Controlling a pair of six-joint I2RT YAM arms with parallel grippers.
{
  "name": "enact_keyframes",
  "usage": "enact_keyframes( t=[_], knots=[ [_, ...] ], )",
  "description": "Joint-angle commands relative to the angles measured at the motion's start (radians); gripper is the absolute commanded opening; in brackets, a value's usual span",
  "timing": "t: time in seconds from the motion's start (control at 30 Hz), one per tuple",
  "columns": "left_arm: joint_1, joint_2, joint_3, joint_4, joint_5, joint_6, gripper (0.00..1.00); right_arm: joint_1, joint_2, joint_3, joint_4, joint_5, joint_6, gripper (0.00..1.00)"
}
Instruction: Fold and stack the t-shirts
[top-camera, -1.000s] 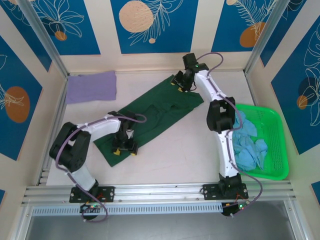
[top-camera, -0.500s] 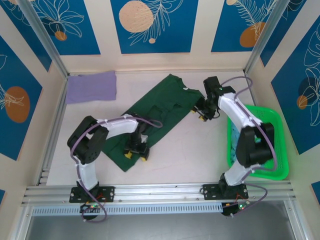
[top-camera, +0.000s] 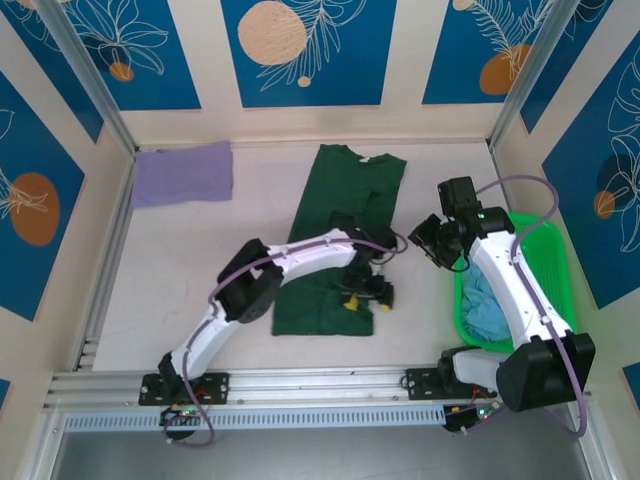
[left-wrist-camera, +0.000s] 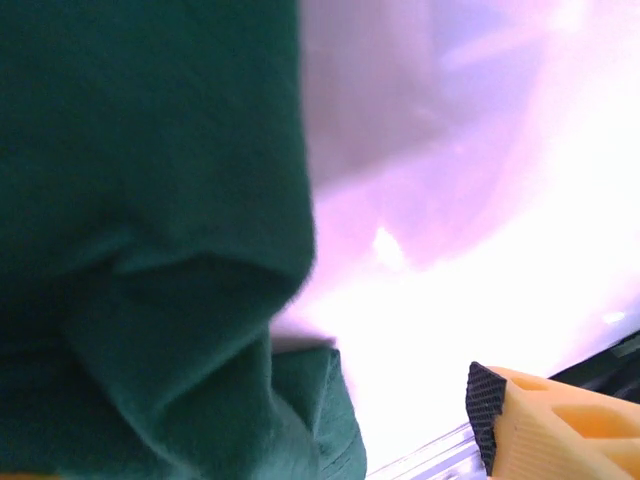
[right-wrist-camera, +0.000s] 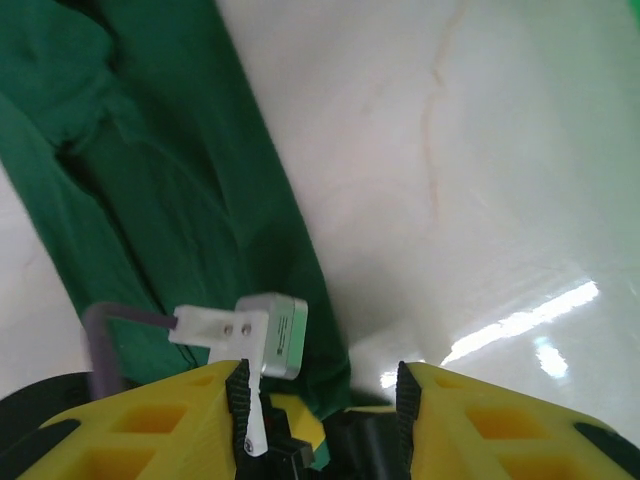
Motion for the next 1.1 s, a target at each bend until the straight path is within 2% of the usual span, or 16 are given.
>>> enact_keyframes(
  t=[0.0, 0.1, 0.23, 0.27, 0.4, 0.47, 0.57, 0.67, 0.73, 0.87, 0.97, 1.07],
  knots=[
    [-0.056, 0.064, 0.124, -0.038, 0.022, -0.097, 0.77, -0.034, -0.057, -0.037, -0.054, 0.021, 0.011, 0.46],
    [-0.066, 0.021, 0.12, -0.056, 0.025, -0.106, 0.8, -0.066, -0.099, -0.075, -0.046, 0.019, -0.009, 0.46],
    [-0.05, -0.085, 0.115, -0.147, -0.021, -0.013, 0.85, -0.109, -0.116, -0.104, -0.052, -0.028, -0.023, 0.46],
    [-0.038, -0.12, 0.114, -0.181, -0.045, 0.021, 0.91, -0.107, -0.119, -0.116, -0.047, -0.053, -0.029, 0.47],
    [0.02, -0.304, -0.005, -0.234, -0.132, 0.131, 0.94, -0.067, -0.126, -0.2, -0.018, -0.223, -0.061, 0.45],
    [0.076, -0.439, -0.159, -0.201, -0.143, 0.15, 0.93, -0.002, -0.132, -0.242, -0.042, -0.281, -0.058, 0.45],
    [0.195, -0.645, -0.462, -0.09, -0.113, 0.13, 0.89, 0.14, -0.179, -0.302, -0.06, -0.287, -0.01, 0.47],
    [0.327, -0.811, -0.763, 0.039, -0.04, 0.079, 0.82, 0.3, -0.254, -0.394, -0.013, -0.278, 0.113, 0.51],
    [0.39, -0.871, -0.894, 0.083, 0.003, 0.066, 0.76, 0.387, -0.291, -0.461, 0.014, -0.244, 0.213, 0.53],
    [0.456, -0.894, -1.043, 0.162, 0.115, 0.067, 0.64, 0.548, -0.324, -0.554, 0.04, -0.107, 0.354, 0.57],
    [0.479, -0.862, -1.091, 0.188, 0.187, 0.094, 0.57, 0.59, -0.292, -0.599, 0.106, -0.084, 0.374, 0.57],
    [0.49, -0.838, -1.139, 0.21, 0.233, 0.122, 0.55, 0.615, -0.243, -0.591, 0.155, -0.036, 0.36, 0.56]
  ],
)
